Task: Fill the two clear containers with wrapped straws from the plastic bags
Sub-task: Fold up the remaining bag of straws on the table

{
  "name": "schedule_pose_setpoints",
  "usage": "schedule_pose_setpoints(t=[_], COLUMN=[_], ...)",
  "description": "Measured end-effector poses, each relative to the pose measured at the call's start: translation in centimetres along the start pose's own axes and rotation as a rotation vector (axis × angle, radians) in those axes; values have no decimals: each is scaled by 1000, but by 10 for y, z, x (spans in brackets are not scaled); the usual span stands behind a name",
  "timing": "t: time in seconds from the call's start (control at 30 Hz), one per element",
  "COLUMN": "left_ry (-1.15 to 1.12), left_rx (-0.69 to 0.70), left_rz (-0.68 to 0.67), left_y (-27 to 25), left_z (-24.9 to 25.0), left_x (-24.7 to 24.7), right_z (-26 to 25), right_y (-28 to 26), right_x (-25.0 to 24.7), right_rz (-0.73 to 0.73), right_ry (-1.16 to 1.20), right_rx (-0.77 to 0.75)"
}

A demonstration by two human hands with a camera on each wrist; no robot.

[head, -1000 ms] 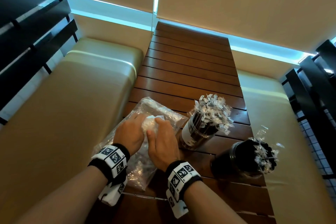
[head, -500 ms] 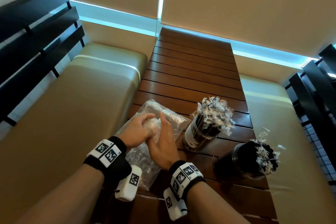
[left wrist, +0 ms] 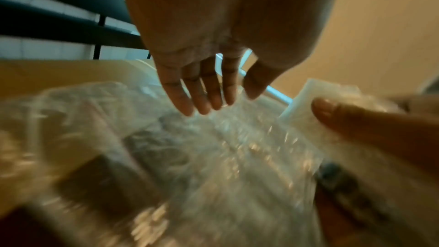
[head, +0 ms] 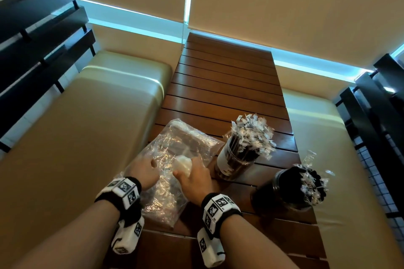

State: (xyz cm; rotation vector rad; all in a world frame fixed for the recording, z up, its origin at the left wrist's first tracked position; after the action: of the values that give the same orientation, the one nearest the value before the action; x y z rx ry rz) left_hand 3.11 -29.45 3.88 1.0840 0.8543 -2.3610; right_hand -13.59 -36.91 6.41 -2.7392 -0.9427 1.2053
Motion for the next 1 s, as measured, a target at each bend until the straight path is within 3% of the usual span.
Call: schedule_pose_setpoints(t=[0.07,0.13,0.2,0.3,0.37,0.43,0.5,0.6,0.67,0.77,0.87,1.0], left_ry=[282,324,177,-114,-77,104,238,179,139,48,-15,-90], left_rx=[-45,-73,-186,-354,-324,-225,-122,-38,11,59,109,140], left_rz=[32,111,99,-24,-74,-97,-24,145,229,293,353,374], left_y=[-7,-12,-8,1,7,8,11,1,-3,-4,-4,-3], left_z=[-6,-10,-24,-44,-46,-41,-38,-30,-25,-21,-24,-19], left_x=[13,15,13,12,15,19,21,7,-6,-24,-39,-48], right_z=[9,16,23,32,32,18,-5,-33,-34,-20,-15,-19], right_y=[2,3,-1,-10,-12,-11,-5,10,22,36,42,37], right_x=[12,24,33,35,29,19,7,-13,-23,-31,-35,-36], right_rz=[-9,-43,-124,-274,-311,-278,-163,2,25,-67,-115,-187], right_ry=[-33,-67,-85,-246,-353,-412,-412,-374,-343,-149,6,17], right_rx=[42,79,107,89,61,-5,-102,-189,-115,72,80,104])
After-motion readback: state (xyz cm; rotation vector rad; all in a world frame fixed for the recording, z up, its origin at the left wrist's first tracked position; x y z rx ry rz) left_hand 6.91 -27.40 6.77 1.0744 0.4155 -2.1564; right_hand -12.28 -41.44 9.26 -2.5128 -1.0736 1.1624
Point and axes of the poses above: each hand's wrist, its own y-axis towards the middle knuckle, its own x-axis out of the palm, z = x × y, the point moved 5 cm from there along y, towards the middle knuckle, and after that the axes turned 1 degree about z, right-handed, at the moved point
